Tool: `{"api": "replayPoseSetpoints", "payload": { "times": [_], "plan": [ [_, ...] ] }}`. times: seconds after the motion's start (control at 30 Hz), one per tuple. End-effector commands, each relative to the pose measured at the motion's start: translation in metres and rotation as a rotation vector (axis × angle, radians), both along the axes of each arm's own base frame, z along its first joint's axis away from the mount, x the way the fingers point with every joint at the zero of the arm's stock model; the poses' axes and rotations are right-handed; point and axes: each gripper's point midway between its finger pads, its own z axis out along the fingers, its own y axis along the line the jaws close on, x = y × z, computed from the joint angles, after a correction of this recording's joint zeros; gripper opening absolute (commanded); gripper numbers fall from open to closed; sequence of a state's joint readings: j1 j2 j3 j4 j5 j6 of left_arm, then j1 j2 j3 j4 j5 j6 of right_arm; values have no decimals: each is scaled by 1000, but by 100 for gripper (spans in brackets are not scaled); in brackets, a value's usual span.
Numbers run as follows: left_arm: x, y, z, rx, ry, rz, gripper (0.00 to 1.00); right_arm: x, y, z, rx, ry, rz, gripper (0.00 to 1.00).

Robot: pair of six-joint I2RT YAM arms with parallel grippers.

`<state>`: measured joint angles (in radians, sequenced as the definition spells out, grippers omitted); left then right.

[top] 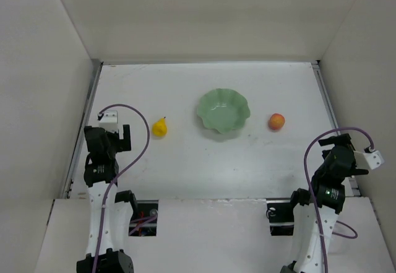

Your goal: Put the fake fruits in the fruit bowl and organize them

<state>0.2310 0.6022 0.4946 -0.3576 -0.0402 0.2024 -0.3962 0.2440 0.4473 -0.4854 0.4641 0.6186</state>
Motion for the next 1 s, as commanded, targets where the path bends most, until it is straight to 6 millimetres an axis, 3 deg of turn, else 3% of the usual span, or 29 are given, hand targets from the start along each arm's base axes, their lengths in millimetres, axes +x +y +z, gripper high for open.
{"api": "replayPoseSetpoints", "payload": {
  "times": [0.0,0.2,0.27,0.4,0.5,0.6,0.7,0.83,0.97],
  "plan": [
    [7,-20,12,-22,-62,-100,100,2,-1,9,-12,-27,-8,100],
    [28,-62,35,10,-46,-322,100,11,6,12,-11,-16,44,100],
    [40,-90,42,-6,15,-434,100,15,10,15,-17,-11,71,100],
    [52,-159,27,14,237,-690,100,24,19,18,-33,-6,131,100],
    [60,-191,10,26,338,-783,100,28,26,17,-37,0,165,100],
    [79,-197,-7,33,374,-772,100,29,33,17,-45,4,197,100],
    [93,-189,-21,36,408,-720,100,32,38,19,-55,6,223,100],
    [102,-174,-44,82,451,-668,100,36,44,14,-52,30,253,100],
    [103,-175,-70,74,499,-671,100,39,48,9,-50,44,265,100]
  ]
}}
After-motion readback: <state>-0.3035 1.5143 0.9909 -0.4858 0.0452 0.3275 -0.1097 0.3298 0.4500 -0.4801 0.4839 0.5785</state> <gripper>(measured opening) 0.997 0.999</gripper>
